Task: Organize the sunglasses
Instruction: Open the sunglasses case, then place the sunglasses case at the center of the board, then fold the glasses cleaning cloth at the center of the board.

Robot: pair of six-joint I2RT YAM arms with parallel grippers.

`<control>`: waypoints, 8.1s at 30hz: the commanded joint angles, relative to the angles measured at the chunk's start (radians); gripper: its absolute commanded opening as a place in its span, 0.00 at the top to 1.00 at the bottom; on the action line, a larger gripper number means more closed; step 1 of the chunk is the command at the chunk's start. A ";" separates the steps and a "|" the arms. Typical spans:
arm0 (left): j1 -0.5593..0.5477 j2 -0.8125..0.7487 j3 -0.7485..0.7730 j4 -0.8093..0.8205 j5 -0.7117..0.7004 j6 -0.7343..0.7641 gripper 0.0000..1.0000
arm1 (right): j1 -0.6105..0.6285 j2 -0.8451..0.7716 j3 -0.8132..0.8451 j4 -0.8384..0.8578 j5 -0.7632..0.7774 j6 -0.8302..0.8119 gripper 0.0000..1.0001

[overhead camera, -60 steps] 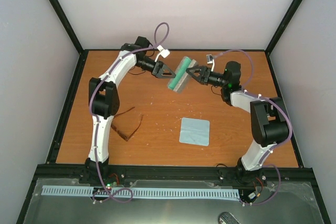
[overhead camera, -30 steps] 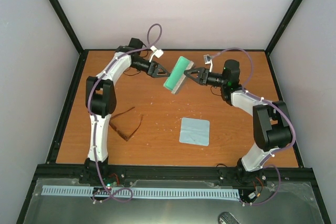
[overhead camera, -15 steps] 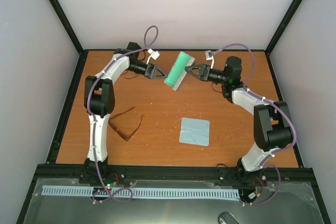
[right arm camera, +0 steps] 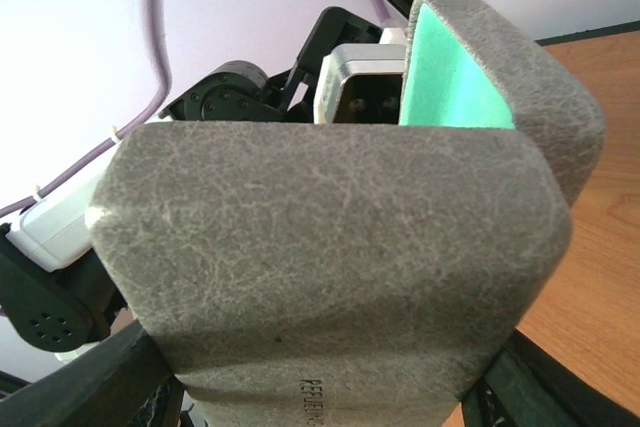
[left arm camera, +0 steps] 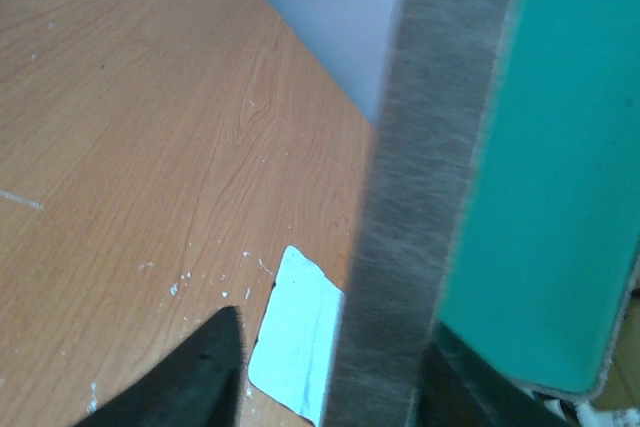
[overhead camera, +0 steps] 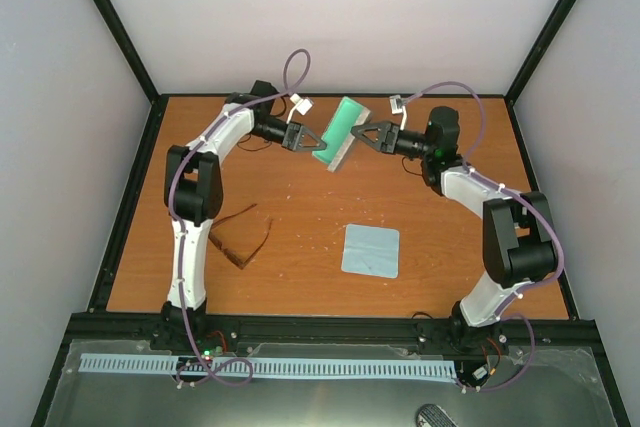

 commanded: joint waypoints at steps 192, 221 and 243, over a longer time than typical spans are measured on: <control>-0.541 -0.148 -0.547 0.535 -0.920 -0.116 0.68 | 0.228 -0.228 -0.294 -1.079 1.010 -0.331 0.97; -0.535 -0.203 -0.483 0.570 -1.077 -0.059 1.00 | 0.122 -0.261 -0.272 -1.003 0.939 -0.397 0.97; -0.504 -0.363 -0.662 0.622 -0.966 -0.073 1.00 | 0.079 -0.345 -0.344 -0.915 0.729 -0.428 0.97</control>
